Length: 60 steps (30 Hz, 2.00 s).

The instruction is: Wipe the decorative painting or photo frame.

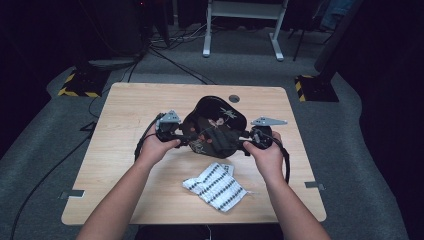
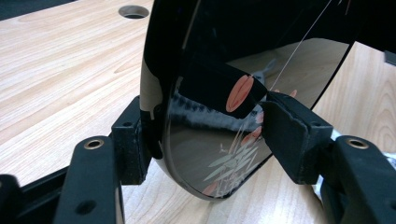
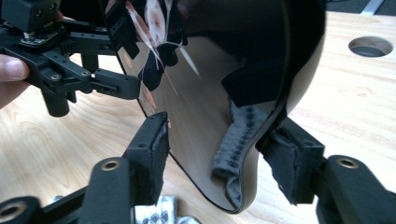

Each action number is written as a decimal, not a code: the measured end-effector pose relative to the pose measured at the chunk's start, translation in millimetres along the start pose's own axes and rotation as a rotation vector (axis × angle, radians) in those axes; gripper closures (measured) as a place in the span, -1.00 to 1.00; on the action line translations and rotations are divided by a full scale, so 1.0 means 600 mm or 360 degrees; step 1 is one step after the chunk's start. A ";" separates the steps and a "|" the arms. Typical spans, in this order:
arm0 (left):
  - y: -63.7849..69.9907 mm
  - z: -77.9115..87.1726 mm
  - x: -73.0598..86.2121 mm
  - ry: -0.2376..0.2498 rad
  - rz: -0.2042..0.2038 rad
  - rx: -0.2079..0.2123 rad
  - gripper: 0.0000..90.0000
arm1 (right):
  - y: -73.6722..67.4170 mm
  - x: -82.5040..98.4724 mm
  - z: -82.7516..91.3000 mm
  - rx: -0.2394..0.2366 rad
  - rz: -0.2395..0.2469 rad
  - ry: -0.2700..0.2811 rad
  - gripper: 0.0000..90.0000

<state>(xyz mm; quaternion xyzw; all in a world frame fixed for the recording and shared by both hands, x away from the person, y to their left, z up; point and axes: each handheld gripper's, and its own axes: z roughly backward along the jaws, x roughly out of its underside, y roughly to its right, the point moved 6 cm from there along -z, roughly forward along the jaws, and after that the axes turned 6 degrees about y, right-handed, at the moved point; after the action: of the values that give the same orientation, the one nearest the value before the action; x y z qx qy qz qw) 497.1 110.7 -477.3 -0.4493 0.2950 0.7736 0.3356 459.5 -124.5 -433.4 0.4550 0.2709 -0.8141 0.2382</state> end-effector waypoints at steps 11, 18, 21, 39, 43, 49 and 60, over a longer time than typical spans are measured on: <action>-0.003 0.011 -0.005 0.0032 0.0017 -0.0062 -0.35 | 0.011 -0.001 -0.001 0.0058 0.0041 0.0024 -0.18; 0.011 0.045 -0.006 0.0084 -0.0005 -0.0102 -0.44 | 0.018 -0.004 0.008 0.0080 0.0048 0.0054 -0.24; 0.025 0.066 -0.001 0.0125 -0.0012 -0.0127 -0.43 | 0.020 -0.005 0.016 0.0092 0.0060 0.0062 -0.24; 0.153 0.084 0.067 -0.0059 0.0001 0.0062 -0.36 | 0.022 0.033 0.031 0.0145 0.0075 0.0008 -0.26; 0.171 0.070 0.093 -0.0122 0.0013 0.0095 -0.36 | 0.026 0.049 0.031 0.0159 0.0067 0.0001 -0.27; 0.211 0.038 0.114 -0.0183 -0.0035 0.0199 -0.36 | 0.029 0.062 0.028 0.0143 0.0064 -0.0049 -0.27; 0.238 -0.015 0.143 -0.0271 -0.0143 0.0236 -0.39 | 0.028 0.073 0.024 0.0114 0.0046 -0.0064 -0.27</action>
<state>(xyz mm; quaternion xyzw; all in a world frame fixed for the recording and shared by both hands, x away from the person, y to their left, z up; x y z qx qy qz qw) 357.5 39.8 -535.7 -0.3687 0.3012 0.7692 0.4261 440.8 -152.5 -468.9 0.4505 0.2303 -0.8288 0.2390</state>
